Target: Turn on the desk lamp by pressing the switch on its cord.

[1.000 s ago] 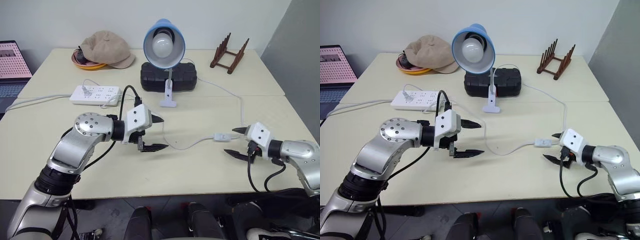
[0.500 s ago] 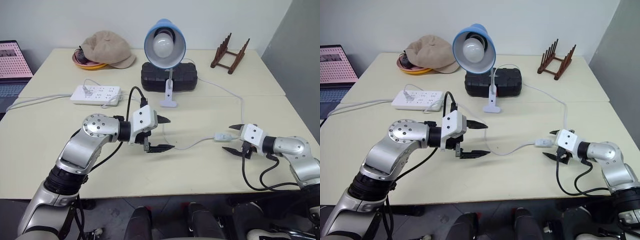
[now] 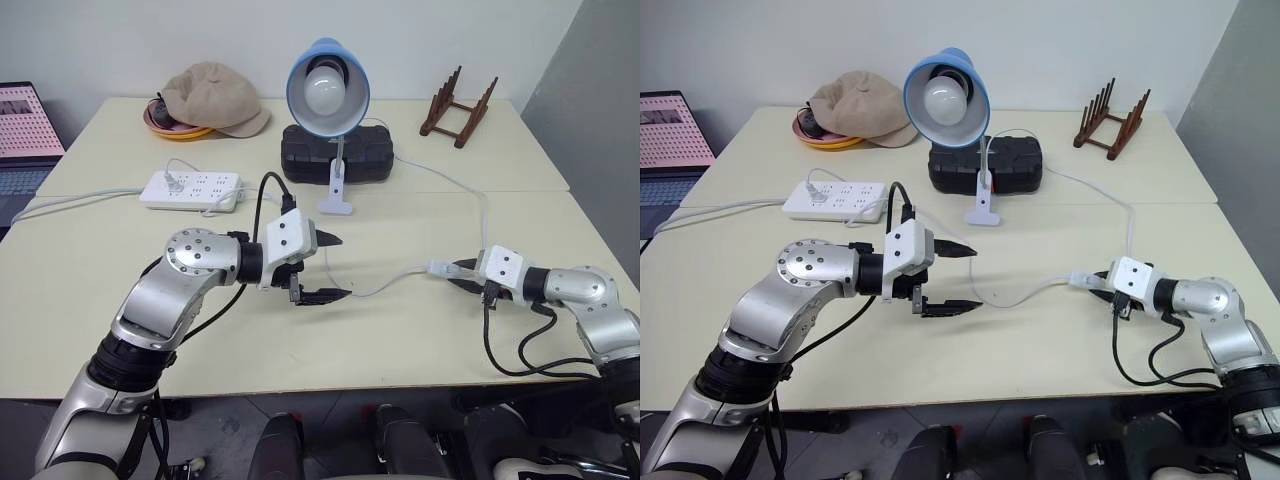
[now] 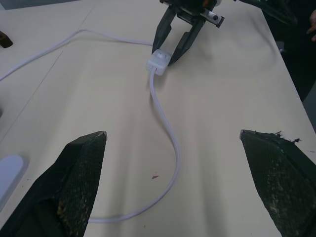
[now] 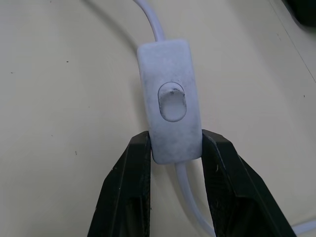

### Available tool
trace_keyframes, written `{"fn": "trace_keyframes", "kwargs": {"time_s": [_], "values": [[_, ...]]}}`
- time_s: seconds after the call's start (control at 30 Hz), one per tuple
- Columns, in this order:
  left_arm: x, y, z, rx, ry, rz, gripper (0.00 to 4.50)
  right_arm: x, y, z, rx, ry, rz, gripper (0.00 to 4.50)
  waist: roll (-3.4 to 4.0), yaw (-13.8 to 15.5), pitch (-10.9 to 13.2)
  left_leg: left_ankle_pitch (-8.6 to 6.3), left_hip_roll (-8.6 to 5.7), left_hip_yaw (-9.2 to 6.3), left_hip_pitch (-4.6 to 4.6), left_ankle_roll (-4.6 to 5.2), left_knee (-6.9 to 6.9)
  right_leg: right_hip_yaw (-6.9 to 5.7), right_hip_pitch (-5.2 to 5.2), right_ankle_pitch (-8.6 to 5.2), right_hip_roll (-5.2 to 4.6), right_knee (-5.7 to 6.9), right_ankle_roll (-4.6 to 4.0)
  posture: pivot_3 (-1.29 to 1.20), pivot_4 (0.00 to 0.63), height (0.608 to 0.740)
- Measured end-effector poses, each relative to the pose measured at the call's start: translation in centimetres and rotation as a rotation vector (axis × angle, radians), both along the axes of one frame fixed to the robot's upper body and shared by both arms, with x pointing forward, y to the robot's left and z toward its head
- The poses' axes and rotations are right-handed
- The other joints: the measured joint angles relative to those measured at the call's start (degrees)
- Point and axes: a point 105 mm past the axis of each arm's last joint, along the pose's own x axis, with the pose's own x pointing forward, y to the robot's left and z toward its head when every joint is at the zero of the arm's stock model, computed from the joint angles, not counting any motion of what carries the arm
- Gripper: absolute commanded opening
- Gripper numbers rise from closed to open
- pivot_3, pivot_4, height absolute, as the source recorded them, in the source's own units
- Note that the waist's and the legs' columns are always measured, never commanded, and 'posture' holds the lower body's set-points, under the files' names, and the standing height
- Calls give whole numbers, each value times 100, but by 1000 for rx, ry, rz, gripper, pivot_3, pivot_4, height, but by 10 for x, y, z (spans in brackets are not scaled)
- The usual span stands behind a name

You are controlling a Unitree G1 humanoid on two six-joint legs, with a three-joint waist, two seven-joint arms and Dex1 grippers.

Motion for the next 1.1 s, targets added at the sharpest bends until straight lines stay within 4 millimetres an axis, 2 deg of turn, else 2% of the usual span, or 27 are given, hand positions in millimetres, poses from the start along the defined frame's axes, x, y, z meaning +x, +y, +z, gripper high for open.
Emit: {"fn": "trace_keyframes", "kwargs": {"time_s": [0.2, 0.23, 0.37, 0.43, 0.5, 0.53, 0.6, 0.7, 0.87, 1.1], "values": [[3, 6, 3, -41, 18, 49, 4500, 4, 3, 3, 24, 3, -8, 1077, 0, -13, 0, 0, 1, -2, 2, 0, 1, -1, 0, 14, 0, 5, 24, 0, 150, 740], [7, 8, 9, -146, 93, 107, 4500, 8, 13, 9, 76, 2, -24, 1077, 0, -18, 0, 0, 2, -2, 5, 0, 3, -1, 0, 14, 1, 14, 25, 0, 150, 740], [9, 11, 20, -332, 263, 192, 4500, 13, 52, 30, 218, -35, 7, 1077, 0, -21, 0, 1, 3, -21, 4, 0, 5, -8, 0, 17, 10, 22, 29, 0, 150, 740], [8, 14, 23, -392, 335, 225, 4500, 16, 57, 36, 250, -43, -17, 1077, 0, -12, 0, 1, 2, -20, 4, 0, 5, -8, 2, 17, 9, 17, 29, 0, 150, 740], [1, 14, 28, -535, 455, 240, 4500, 24, 75, 42, 336, -56, -65, 1077, -2, -12, -1, 0, 3, -19, 3, 0, 6, -6, 5, 18, 4, 14, 30, 0, 150, 740], [-7, 11, 28, -637, 552, 229, 4500, 30, 92, 46, 403, -61, -97, 1077, 0, -44, -1, 0, 5, -15, 5, 0, 6, -3, 4, 18, 2, 15, 32, 0, 150, 740], [-20, -1, 18, -671, 678, 204, 4500, 32, 116, 47, 430, -55, -98, 1077, 0, -22, -1, 1, 3, -24, 0, 0, 4, -9, 0, 18, 6, 19, 31, 0, 150, 740], [-16, 5, 6, -678, 695, 330, 4500, 33, 117, 49, 424, -64, -123, 1077, 0, 93, -1, 1, 1, -29, 1, -1, 5, -14, 4, 18, 6, 17, 30, 0, 150, 740], [-11, -2, 0, -700, 703, 374, 4500, 32, 123, 55, 428, -89, -103, 1077, -1, 125, -2, 1, -5, -17, 1, -1, 14, -5, 8, 19, 1, 8, 30, 0, 150, 740], [10, -2, -11, -715, 691, 461, 4500, 18, 132, 67, 389, -145, 0, 1077, -1, 121, -2, 1, -2, -19, 3, -1, 8, -7, 6, 18, 7, 9, 30, 0, 150, 740]]}}
